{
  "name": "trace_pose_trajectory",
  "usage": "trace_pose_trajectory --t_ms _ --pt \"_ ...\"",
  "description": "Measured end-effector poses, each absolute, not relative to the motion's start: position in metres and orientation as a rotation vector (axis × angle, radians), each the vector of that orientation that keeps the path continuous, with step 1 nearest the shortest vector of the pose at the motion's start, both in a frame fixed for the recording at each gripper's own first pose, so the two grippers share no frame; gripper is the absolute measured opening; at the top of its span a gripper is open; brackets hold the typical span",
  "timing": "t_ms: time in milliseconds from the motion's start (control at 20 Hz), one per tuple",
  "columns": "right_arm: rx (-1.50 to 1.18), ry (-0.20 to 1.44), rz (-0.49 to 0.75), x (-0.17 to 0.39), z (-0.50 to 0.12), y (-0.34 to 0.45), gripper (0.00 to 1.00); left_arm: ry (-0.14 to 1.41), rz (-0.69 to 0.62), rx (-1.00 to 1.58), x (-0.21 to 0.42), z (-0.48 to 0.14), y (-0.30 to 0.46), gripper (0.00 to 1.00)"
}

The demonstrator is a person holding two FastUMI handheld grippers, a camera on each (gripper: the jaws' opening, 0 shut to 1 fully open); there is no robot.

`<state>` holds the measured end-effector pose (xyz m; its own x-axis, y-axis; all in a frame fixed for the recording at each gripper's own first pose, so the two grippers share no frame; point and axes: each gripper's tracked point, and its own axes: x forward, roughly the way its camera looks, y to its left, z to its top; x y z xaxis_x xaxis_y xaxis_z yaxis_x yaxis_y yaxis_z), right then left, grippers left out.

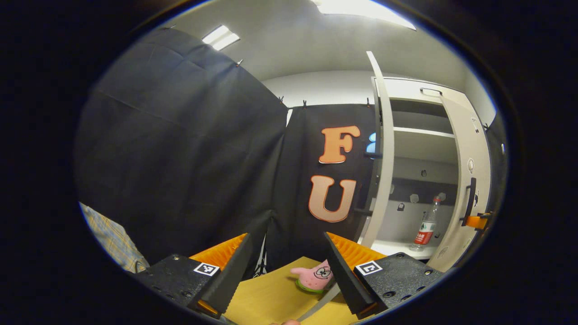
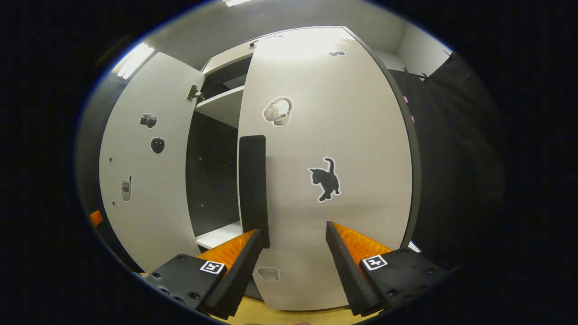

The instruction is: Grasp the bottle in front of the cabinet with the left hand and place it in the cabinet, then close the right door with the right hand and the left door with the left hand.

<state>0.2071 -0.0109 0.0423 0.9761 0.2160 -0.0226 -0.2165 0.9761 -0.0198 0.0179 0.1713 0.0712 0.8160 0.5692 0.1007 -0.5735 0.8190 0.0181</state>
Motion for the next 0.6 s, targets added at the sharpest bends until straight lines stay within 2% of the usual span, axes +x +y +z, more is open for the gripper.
trace_pose_trajectory --t_ms 200,350,400,550,600 --pt "-0.008 0.046 0.228 0.174 0.033 -0.022 0.94 -0.134 0.568 0.009 0.054 0.102 0.192 0.92" --pt "0.002 0.077 0.233 0.148 0.026 -0.031 0.95 -0.139 0.545 0.030 0.075 0.112 0.197 0.94" --pt "0.000 0.072 0.226 0.142 0.025 -0.036 0.95 -0.136 0.540 0.054 0.084 0.113 0.195 0.92" --pt "0.001 0.046 0.179 0.134 0.022 -0.055 0.94 -0.144 0.533 0.118 0.099 0.119 0.182 0.94" --pt "0.007 0.060 0.170 0.131 0.017 -0.059 0.94 -0.154 0.533 0.140 0.099 0.123 0.181 0.88"
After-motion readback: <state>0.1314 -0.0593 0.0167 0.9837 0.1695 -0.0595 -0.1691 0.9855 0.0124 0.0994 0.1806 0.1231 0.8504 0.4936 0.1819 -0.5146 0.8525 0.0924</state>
